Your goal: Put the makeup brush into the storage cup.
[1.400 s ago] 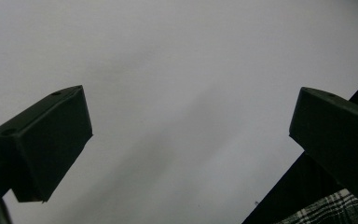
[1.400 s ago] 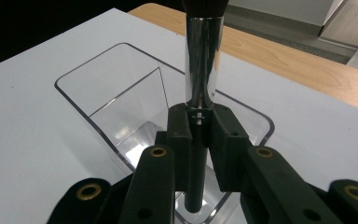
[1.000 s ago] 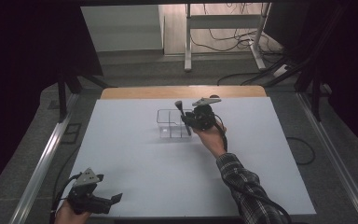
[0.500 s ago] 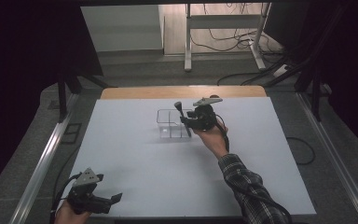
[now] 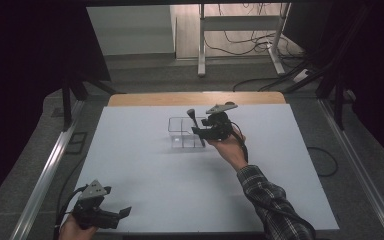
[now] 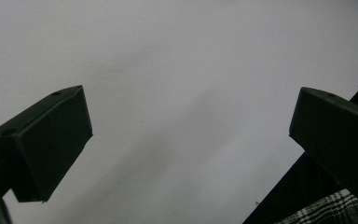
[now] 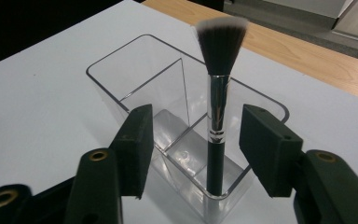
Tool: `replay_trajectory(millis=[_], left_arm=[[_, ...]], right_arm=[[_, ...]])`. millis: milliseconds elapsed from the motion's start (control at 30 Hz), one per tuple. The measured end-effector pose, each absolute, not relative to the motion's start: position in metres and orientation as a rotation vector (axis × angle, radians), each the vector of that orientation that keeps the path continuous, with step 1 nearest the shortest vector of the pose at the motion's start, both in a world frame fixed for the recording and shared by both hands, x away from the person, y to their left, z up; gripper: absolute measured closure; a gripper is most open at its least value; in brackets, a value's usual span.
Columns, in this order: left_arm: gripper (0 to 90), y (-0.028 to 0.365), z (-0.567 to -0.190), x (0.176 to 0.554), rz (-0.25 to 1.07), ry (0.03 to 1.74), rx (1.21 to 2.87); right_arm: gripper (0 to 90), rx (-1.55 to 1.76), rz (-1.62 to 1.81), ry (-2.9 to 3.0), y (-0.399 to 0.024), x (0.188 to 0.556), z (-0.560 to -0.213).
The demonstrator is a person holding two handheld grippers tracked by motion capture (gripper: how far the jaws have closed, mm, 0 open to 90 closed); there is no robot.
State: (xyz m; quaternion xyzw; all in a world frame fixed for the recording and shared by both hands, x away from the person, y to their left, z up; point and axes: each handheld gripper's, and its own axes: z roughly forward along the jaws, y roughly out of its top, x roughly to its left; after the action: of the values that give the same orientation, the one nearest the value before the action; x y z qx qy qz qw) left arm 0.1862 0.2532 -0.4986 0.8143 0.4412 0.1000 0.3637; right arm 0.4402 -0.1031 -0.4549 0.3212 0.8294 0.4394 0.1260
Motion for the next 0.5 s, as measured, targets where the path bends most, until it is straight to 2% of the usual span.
replay_trajectory(millis=[500], left_arm=[[0.0, 0.2531, -0.4987, 0.1866, 0.259, 1.135, 2.097]], right_arm=[[30.8, 0.879, 1.242, 2.465, -0.1068, 0.4319, -0.4465]])
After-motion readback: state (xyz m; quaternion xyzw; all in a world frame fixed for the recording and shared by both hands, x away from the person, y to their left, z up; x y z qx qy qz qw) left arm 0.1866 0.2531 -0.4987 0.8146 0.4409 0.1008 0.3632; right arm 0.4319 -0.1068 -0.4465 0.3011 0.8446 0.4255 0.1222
